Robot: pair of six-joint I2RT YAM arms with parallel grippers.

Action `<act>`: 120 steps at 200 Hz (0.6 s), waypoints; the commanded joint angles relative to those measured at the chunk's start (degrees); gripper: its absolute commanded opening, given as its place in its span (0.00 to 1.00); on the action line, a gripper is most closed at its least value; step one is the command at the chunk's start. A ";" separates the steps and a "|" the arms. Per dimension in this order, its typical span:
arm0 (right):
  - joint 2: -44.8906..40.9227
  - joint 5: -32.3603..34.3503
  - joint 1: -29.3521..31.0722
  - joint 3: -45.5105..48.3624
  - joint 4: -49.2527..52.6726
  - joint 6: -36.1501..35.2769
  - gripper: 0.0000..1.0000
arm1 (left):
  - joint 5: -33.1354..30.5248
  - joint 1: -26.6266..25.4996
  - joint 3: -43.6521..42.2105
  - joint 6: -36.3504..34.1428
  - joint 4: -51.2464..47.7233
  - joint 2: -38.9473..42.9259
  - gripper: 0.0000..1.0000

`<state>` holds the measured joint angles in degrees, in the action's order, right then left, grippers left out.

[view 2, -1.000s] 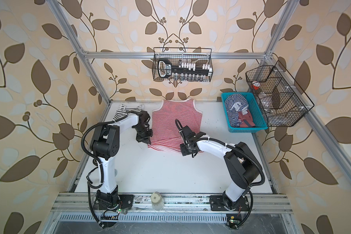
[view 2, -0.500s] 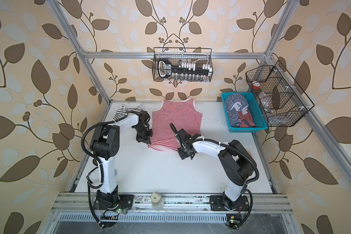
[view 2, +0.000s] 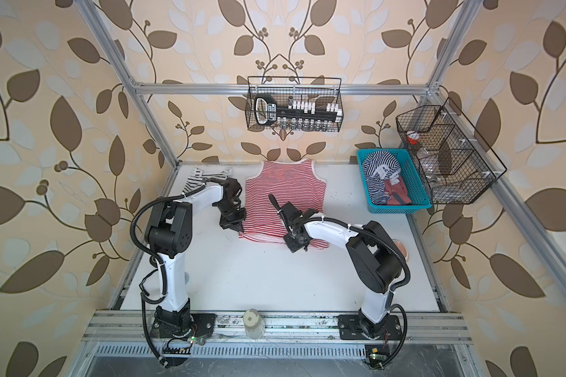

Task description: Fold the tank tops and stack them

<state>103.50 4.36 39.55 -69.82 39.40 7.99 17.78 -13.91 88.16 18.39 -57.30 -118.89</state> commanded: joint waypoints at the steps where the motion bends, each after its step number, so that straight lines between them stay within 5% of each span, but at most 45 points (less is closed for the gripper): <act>1: 2.75 -6.83 -1.14 -5.35 9.67 -3.84 0.00 | 1.73 -0.37 -0.54 -1.17 -1.42 4.31 0.00; 39: 7.90 -20.78 -6.53 -10.24 19.85 -6.37 0.00 | 1.73 -0.41 -1.05 -1.68 -1.15 4.25 0.00; 69: 11.19 -20.85 -7.50 -11.83 23.27 -8.16 0.00 | 1.97 -0.68 -1.32 -1.89 -0.83 4.19 0.01; 120: 15.69 -17.15 -3.86 -12.01 22.29 -6.92 0.21 | 1.73 -1.56 -1.68 -2.46 -1.06 4.40 0.00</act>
<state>116.90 -14.00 33.47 -80.64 59.81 2.13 19.07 -14.72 86.89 17.80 -57.08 -117.73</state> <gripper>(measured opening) 0.175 0.049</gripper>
